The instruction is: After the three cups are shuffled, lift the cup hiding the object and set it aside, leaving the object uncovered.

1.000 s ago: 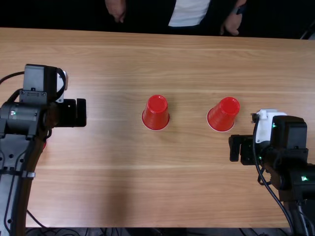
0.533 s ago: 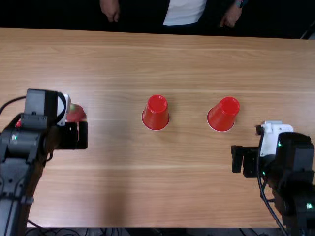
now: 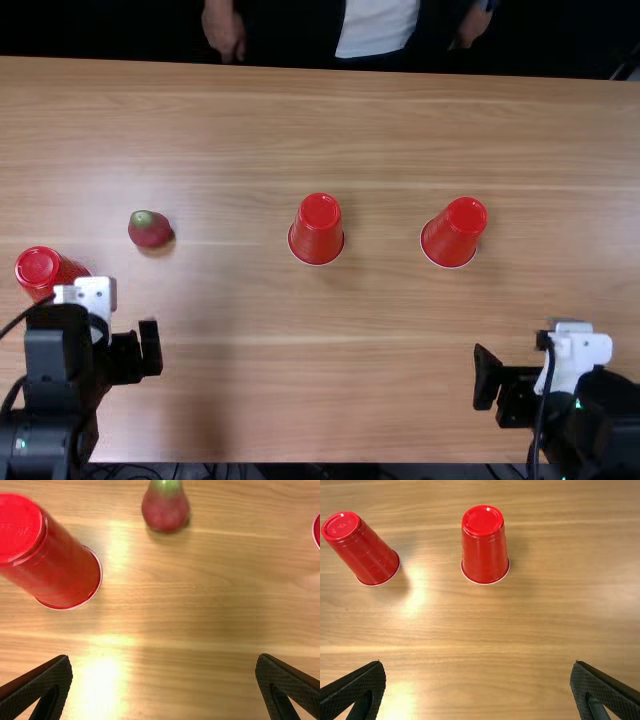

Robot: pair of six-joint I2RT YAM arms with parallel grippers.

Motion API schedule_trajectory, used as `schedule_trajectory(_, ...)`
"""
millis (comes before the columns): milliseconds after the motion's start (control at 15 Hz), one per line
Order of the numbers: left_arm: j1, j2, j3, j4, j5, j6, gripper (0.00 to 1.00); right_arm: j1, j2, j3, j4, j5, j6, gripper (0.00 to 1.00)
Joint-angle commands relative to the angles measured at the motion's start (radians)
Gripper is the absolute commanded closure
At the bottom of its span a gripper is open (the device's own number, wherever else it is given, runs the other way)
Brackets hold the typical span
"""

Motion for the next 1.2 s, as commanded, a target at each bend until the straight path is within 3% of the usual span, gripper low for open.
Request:
schedule_trajectory(0,0.009,-0.079,-0.082,0.03,0.017,0.001,0.0,0.004,-0.082,-0.055,0.011,-0.007,0.051,0.0)
schedule_trajectory(200,0.023,-0.203,-0.19,0.065,0.006,-0.001,0.0,-0.03,-0.233,-0.164,0.019,-0.003,0.053,0.0)
schedule_trajectory(267,0.054,-0.254,-0.231,0.085,0.004,-0.001,0.0,-0.046,-0.283,-0.197,0.037,-0.003,0.051,0.0)
schedule_trajectory(400,0.128,-0.401,-0.311,0.103,0.021,-0.001,0.0,-0.048,-0.397,-0.283,0.081,-0.003,0.051,0.0)
schedule_trajectory(600,0.138,-0.535,-0.364,0.12,0.026,0.001,0.0,-0.046,-0.565,-0.395,0.221,-0.001,0.038,0.0)
schedule_trajectory(867,0.135,-0.578,-0.47,0.383,0.122,0.001,0.0,-0.048,-0.579,-0.47,0.394,-0.003,0.035,0.0)
schedule_trajectory(1133,0.135,-0.687,-0.616,0.613,0.135,0.001,0.0,-0.048,-0.579,-0.61,0.77,-0.007,0.02,0.0)
